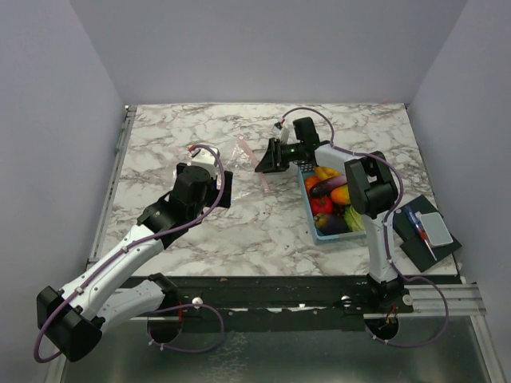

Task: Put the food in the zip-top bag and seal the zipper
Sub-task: Pick up the zipper food storage bag at the center of the board.

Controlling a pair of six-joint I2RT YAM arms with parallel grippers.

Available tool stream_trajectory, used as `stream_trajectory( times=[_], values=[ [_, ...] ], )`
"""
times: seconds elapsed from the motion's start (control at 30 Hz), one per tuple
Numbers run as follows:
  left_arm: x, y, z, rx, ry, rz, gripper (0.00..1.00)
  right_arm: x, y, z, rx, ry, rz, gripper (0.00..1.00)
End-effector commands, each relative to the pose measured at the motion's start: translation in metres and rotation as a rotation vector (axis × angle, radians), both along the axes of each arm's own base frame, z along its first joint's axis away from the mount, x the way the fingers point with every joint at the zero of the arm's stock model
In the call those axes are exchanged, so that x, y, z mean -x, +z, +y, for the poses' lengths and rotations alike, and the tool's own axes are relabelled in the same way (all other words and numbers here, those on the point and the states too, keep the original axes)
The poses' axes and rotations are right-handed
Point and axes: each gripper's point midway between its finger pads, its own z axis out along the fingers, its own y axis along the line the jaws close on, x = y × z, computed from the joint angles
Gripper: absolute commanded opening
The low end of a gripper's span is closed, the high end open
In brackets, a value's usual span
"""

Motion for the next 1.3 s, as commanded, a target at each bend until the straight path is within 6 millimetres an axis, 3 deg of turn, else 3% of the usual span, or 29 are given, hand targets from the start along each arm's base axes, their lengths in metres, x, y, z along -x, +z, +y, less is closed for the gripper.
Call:
stream_trajectory(
  times=[0.0,0.77,1.0,1.1,1.27],
  values=[
    [-0.001,0.0,0.001,-0.008,0.0,0.0,0.99,0.004,0.021,0.004,-0.062,0.024,-0.022,0.48],
    [0.0,0.0,0.0,-0.003,-0.003,0.0,0.99,0.014,0.0,0.019,-0.094,0.045,0.056,0.43],
    [0.0,0.001,0.0,-0.003,-0.003,-0.001,0.99,0.014,-0.01,0.022,-0.074,0.036,0.074,0.37],
    [0.0,0.0,0.0,-0.005,-0.002,0.0,0.99,0.015,-0.011,0.024,-0.074,0.038,0.073,0.3],
    [0.0,0.0,0.0,-0.005,-0.002,0.0,0.99,0.014,-0.001,0.025,-0.084,0.04,0.048,0.11]
  ],
)
